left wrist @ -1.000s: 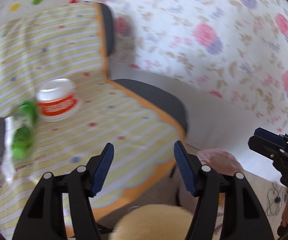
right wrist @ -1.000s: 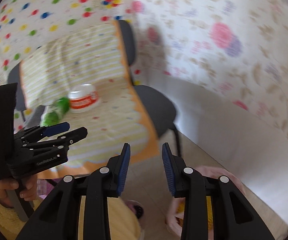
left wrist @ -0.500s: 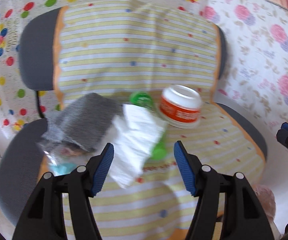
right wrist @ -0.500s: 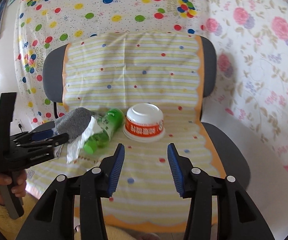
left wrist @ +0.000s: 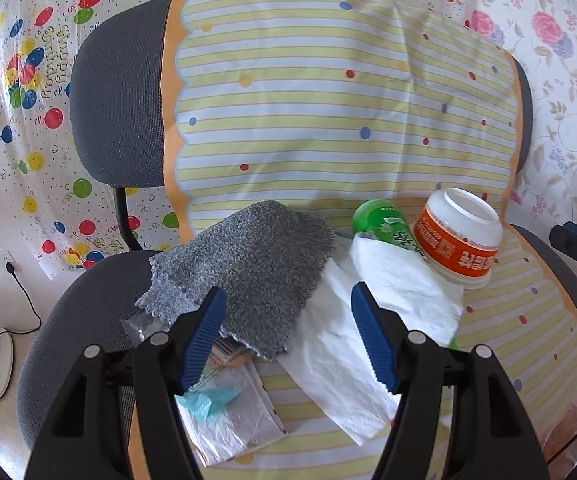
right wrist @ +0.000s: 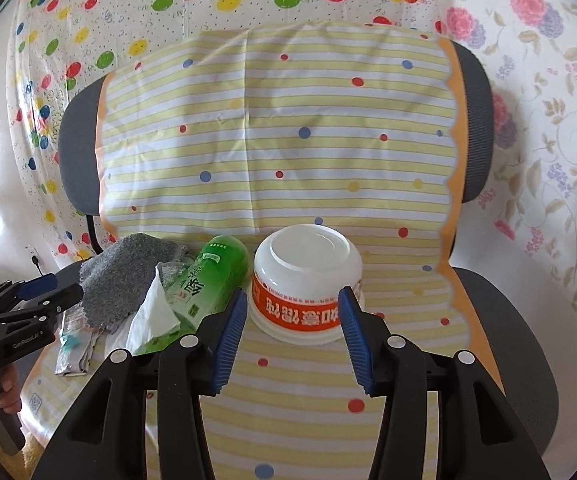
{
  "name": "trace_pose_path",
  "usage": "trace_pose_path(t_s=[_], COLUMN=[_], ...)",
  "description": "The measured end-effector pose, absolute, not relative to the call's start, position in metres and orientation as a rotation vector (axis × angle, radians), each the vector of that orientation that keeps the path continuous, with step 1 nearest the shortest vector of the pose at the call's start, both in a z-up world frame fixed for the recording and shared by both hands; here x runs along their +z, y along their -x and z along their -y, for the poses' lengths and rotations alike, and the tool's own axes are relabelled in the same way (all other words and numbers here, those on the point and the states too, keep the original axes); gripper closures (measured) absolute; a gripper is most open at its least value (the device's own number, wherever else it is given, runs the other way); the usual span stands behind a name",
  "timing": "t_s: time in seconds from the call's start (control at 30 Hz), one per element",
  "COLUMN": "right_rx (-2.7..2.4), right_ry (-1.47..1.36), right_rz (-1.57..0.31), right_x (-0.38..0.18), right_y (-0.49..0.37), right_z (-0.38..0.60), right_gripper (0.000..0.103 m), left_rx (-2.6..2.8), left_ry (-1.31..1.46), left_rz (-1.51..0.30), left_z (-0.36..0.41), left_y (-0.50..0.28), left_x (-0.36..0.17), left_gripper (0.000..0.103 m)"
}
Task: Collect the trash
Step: 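Grasp the white tissue with the left tool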
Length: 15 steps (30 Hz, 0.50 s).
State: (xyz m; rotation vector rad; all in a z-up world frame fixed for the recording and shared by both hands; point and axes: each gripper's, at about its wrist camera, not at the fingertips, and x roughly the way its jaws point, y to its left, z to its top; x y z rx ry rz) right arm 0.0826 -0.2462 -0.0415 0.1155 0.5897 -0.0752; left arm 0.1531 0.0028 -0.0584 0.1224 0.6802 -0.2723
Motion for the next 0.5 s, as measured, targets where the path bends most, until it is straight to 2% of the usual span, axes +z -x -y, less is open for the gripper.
trace_pose_path(t_s=[0.27,0.5], right_rx=[-0.059,-0.047], right_ry=[-0.096,-0.109], right_rz=[-0.601,-0.609], right_x=[-0.051,-0.052], right_y=[-0.115,-0.115], right_z=[0.237,0.23], right_gripper=[0.054,0.054], left_rx=[-0.246,-0.289], left_ry=[-0.094,-0.116], left_rz=[-0.706,-0.726], left_z=[-0.016,0.01], left_y=[-0.171,-0.166], left_x=[-0.064,-0.066], left_gripper=[0.039,0.039])
